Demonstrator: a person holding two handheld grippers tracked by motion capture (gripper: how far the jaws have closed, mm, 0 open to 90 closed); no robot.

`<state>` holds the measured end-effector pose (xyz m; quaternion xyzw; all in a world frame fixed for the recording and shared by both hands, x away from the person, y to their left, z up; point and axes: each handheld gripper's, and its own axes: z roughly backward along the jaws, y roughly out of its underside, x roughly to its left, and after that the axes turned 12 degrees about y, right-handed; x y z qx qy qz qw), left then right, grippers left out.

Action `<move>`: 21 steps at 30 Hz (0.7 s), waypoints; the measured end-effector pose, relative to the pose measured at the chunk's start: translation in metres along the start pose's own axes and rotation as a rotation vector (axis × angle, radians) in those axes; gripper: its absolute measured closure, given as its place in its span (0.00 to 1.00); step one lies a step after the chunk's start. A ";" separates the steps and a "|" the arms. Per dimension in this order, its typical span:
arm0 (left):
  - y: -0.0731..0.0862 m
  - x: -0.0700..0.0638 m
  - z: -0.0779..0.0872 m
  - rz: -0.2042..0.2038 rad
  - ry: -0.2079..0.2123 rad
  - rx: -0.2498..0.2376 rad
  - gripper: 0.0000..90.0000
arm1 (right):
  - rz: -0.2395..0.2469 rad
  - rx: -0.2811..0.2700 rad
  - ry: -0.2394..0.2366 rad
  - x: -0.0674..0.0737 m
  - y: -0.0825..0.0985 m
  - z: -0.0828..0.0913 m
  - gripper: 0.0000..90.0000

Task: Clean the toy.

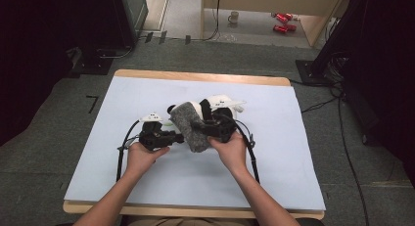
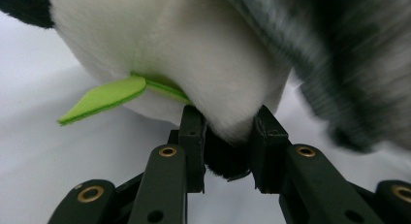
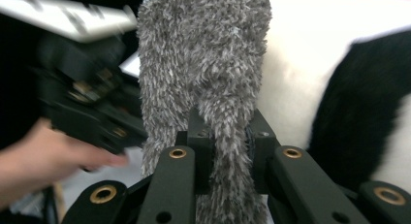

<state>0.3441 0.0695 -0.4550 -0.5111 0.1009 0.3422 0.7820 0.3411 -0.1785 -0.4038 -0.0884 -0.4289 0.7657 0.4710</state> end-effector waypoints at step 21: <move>-0.007 0.025 0.005 0.048 0.011 -0.021 0.79 | -0.135 -0.078 0.247 -0.089 0.011 0.045 0.86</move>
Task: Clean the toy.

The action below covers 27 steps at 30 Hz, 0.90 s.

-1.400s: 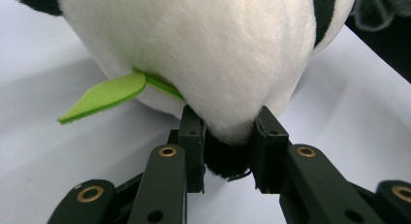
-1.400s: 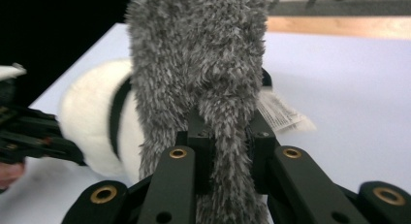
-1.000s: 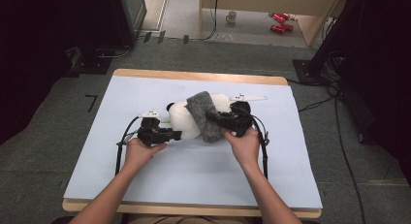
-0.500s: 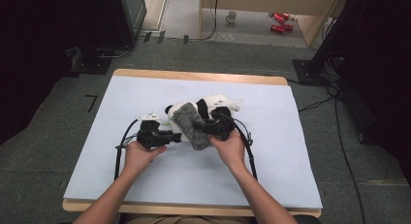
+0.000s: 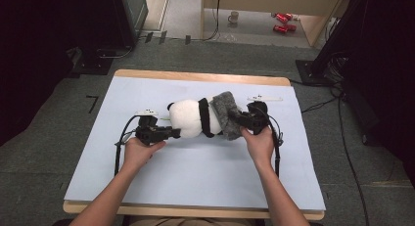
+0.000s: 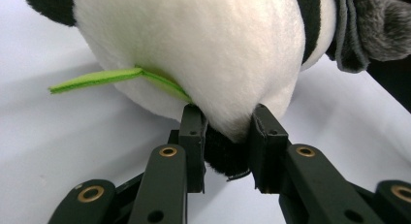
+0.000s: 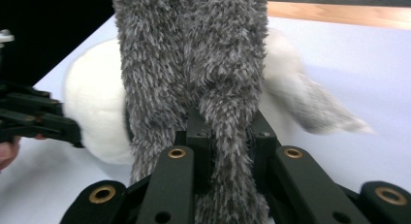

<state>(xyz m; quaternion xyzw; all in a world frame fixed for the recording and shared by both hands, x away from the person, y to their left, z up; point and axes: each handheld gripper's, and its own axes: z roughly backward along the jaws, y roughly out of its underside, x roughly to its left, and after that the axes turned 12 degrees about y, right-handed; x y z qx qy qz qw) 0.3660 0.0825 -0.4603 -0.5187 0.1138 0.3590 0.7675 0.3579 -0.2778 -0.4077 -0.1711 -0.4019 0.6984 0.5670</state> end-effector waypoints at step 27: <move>-0.008 0.000 -0.001 0.072 0.008 -0.030 0.79 | -0.047 -0.069 -0.120 0.016 -0.002 0.024 0.86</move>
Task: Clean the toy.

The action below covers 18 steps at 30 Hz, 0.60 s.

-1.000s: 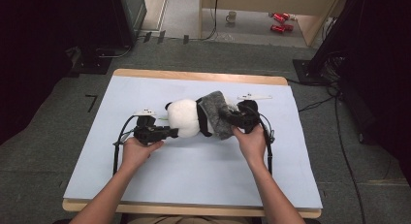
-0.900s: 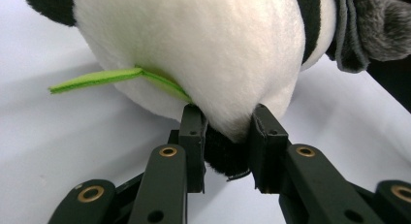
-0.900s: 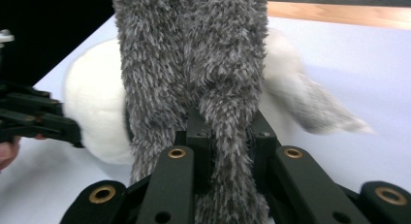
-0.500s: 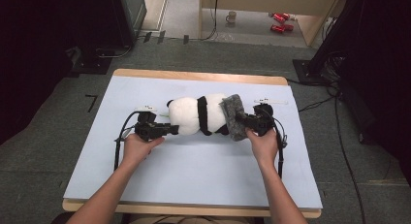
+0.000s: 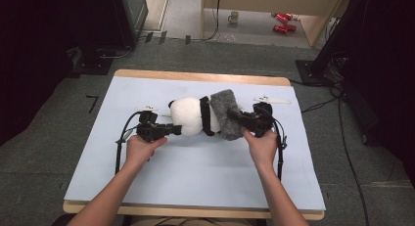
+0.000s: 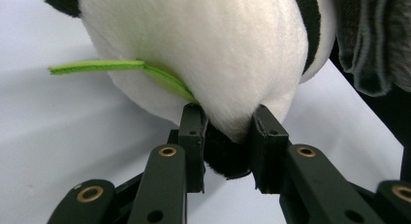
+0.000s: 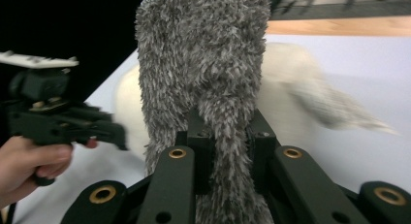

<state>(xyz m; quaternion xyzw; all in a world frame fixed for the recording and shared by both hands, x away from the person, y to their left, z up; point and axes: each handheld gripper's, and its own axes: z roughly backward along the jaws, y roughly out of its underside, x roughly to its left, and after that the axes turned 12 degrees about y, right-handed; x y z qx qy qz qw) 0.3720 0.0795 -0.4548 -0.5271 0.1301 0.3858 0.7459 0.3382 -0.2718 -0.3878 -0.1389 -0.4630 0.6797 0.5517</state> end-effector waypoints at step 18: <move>0.005 -0.010 0.000 0.019 -0.011 0.010 0.79 | 0.173 0.164 -0.083 0.060 0.038 -0.066 0.86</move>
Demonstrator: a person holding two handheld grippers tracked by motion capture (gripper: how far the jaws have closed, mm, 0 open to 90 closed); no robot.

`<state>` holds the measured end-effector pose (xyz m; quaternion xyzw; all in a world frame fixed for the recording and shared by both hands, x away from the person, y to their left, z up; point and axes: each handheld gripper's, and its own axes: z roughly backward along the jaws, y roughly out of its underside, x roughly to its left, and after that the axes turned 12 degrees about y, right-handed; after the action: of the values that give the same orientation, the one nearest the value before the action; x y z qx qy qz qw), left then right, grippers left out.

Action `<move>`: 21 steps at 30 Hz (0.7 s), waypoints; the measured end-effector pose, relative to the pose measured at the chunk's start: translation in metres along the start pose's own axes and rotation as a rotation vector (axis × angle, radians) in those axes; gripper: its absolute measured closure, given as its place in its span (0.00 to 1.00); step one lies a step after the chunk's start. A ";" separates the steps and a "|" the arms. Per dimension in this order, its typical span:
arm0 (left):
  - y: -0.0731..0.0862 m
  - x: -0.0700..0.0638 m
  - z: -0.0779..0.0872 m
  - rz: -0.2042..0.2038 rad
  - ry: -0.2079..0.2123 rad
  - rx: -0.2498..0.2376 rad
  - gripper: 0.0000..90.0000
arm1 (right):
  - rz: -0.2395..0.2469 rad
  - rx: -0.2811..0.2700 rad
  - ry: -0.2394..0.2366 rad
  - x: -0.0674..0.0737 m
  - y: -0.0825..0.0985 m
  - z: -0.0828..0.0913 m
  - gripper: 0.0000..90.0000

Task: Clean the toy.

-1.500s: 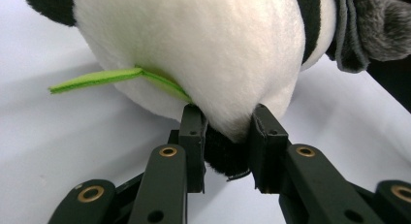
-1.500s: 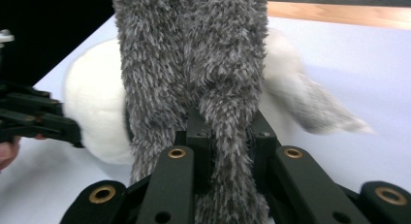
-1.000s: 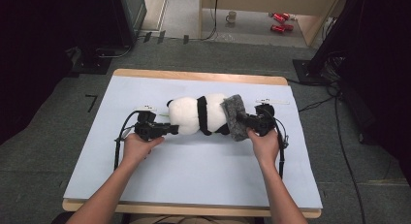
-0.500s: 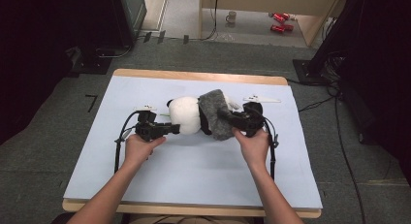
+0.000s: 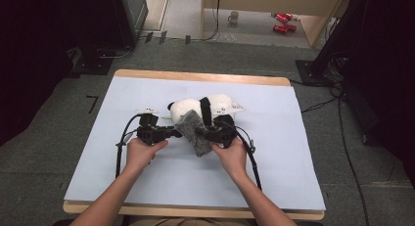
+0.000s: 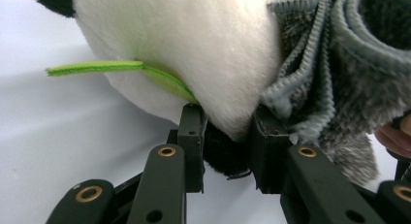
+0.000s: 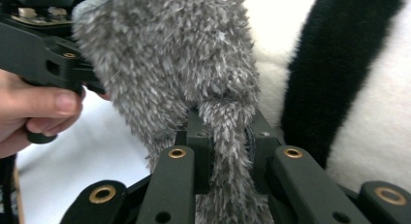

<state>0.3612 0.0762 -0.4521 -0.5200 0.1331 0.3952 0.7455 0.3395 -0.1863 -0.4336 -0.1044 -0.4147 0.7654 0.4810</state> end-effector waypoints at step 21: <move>-0.006 0.014 0.005 -0.053 -0.038 0.021 0.82 | -0.008 0.056 0.165 -0.048 0.003 0.024 0.87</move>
<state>0.3735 0.0865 -0.4544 -0.5079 0.1091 0.3837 0.7635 0.3486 -0.2389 -0.4320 -0.1517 -0.3526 0.7635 0.5194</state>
